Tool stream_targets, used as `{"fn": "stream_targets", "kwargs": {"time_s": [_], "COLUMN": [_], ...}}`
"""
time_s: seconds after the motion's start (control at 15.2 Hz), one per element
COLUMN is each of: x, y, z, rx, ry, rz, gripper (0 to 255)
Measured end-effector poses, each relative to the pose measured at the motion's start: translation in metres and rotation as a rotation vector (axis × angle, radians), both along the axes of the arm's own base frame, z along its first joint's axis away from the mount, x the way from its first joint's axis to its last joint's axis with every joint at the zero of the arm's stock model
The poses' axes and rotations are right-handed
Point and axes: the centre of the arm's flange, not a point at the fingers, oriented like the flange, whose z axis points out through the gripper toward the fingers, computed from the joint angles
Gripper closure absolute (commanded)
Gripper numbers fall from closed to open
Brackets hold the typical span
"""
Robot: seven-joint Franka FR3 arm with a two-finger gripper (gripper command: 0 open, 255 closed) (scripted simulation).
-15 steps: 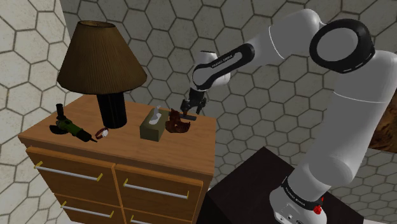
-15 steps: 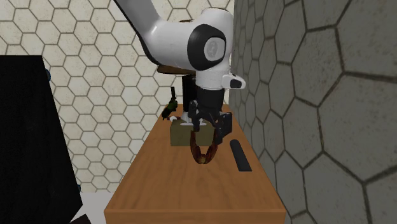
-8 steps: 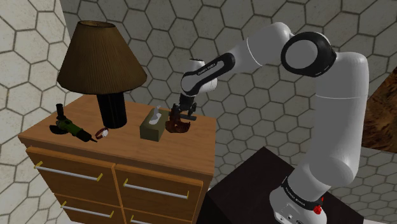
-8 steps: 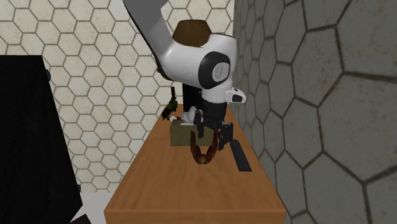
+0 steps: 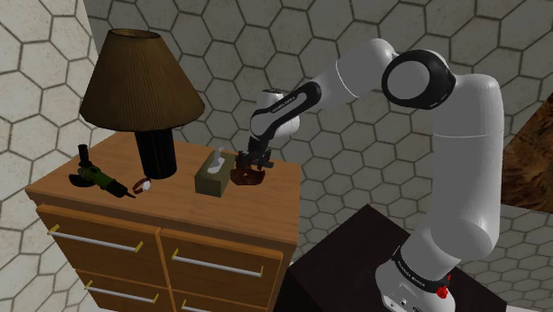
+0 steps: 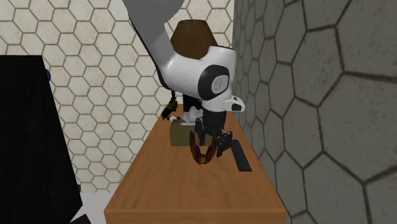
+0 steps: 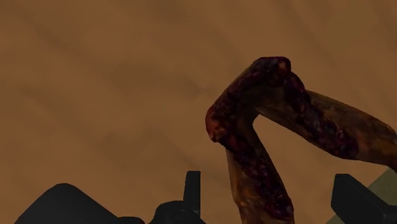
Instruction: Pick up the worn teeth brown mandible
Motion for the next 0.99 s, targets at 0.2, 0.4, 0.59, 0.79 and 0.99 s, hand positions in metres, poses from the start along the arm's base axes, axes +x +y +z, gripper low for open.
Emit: {"fn": "stream_targets", "kwargs": {"time_s": [0.2, 0.4, 0.59, 0.79, 0.99], "x": [-0.001, 0.000, -0.001, -0.002, -0.002], "y": [-0.002, -0.002, -0.002, -0.002, -0.001], "z": [-0.005, -0.005, -0.005, 0.004, 0.020], "rx": [-0.003, -0.003, -0.003, -0.003, -0.003], "ry": [0.007, 0.006, 0.005, 0.012, 0.013], "rz": [-0.002, -0.002, -0.001, -0.001, -0.001], "gripper": [255, 255, 255, 255, 255]}}
